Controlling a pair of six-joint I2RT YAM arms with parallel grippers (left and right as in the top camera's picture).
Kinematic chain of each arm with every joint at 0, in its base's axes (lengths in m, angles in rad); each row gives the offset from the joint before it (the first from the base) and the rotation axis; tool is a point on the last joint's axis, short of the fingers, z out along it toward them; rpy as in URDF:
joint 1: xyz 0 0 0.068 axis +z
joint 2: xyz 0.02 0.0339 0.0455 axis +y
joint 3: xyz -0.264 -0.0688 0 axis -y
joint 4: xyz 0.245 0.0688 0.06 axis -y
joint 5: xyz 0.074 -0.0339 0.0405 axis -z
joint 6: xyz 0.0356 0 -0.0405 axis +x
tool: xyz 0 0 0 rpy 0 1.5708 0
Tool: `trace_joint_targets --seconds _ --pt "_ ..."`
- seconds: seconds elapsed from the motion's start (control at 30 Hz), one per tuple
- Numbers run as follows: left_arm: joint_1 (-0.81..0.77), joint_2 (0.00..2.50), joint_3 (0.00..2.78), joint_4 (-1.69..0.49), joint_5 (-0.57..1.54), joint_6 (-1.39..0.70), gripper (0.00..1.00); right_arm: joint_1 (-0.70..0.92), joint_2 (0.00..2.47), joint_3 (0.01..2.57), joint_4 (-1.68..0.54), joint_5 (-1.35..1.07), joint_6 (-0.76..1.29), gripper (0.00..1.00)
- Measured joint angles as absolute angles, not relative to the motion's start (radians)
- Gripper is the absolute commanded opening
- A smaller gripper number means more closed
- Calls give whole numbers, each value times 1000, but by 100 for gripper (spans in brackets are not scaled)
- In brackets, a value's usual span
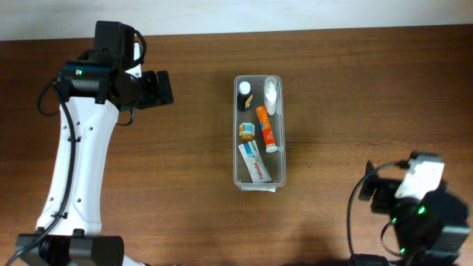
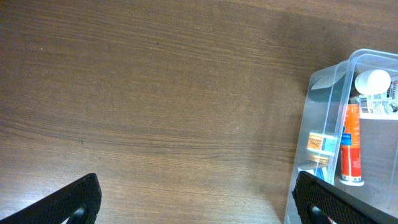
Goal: Pack container
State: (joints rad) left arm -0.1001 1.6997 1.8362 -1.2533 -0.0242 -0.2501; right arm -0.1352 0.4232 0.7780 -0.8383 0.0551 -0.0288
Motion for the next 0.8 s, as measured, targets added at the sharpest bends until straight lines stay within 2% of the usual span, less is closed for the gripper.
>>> trace_joint_targets --seconds 0.37,0.8 --pt "-100 1700 1836 -1253 -27 -250 99 -136 114 410 -777 55 -39 98" --pt "-100 1700 1836 -1253 -27 -250 99 -136 15 289 -776 55 -42 98"
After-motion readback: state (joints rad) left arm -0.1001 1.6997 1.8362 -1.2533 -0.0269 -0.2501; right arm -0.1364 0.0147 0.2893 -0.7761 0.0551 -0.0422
